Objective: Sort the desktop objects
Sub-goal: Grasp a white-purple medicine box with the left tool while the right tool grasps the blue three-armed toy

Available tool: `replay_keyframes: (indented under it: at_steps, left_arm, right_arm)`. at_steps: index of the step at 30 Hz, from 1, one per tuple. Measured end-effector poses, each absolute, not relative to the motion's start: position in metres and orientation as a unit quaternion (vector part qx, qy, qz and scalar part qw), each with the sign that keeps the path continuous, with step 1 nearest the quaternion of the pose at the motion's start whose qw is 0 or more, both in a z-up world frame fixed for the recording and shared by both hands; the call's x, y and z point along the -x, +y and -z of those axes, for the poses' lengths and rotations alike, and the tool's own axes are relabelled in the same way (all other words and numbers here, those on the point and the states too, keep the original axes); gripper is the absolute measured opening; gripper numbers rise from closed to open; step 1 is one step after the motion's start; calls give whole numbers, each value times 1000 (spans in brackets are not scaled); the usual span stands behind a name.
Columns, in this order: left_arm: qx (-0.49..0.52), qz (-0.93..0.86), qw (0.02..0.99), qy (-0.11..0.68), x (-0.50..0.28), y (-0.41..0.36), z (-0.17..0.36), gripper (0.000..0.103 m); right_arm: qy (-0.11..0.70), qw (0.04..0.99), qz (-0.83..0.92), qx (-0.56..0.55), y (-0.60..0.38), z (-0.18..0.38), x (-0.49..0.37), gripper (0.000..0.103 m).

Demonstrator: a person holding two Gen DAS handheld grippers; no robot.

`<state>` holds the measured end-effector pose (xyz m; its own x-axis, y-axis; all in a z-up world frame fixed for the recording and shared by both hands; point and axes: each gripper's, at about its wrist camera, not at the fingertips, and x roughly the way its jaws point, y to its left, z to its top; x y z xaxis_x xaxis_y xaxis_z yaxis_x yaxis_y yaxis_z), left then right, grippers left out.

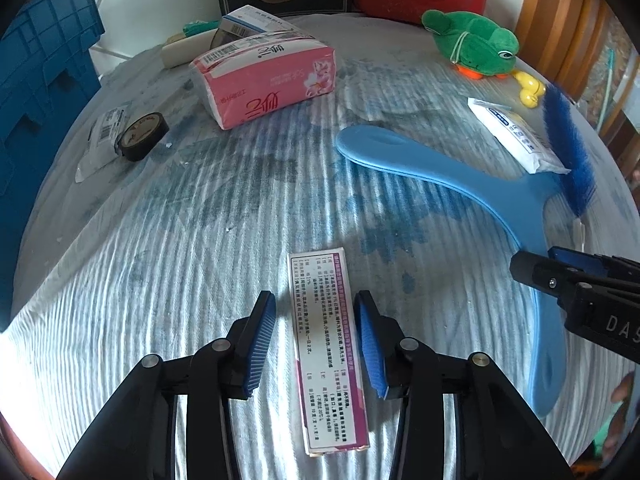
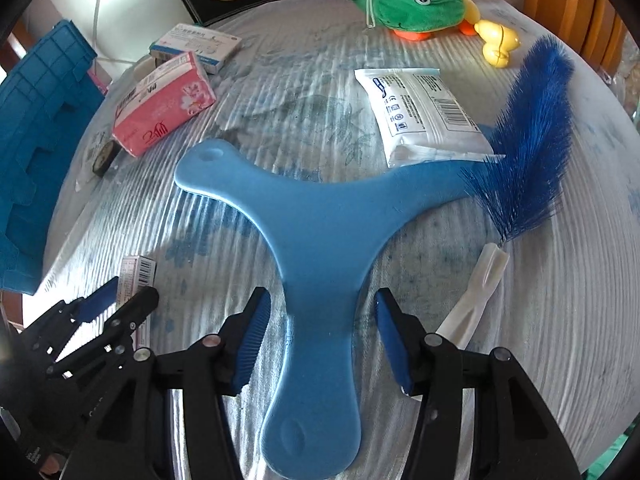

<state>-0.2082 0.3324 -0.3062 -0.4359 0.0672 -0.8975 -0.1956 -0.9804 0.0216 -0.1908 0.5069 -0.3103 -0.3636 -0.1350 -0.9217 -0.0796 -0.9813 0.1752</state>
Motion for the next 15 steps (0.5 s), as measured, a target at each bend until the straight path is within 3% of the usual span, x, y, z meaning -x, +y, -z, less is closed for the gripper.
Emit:
replay_keyframes:
  at_steps: [4,5,6,7,15]
  left_arm:
    - [522,-847,87,58,207,330,307,37]
    - [521,-847,90,60,207,330,306,31]
    - [521,-846,93,62,206,330,306,31]
    - [521,-846,93,64,206,330,306,31]
    - [504,-856,88,75,199,309,297,30]
  right_arm:
    - [-68,-1,821,-567,497,311,192,55]
    - [-56,-9,823,-566,494,311,191,51]
    - [-44,-16,824,-564,491,310,191,38]
    - [-42,-15,826,-563,491,304,192,36]
    - [-24,17,833,-552,456,300,174,36]
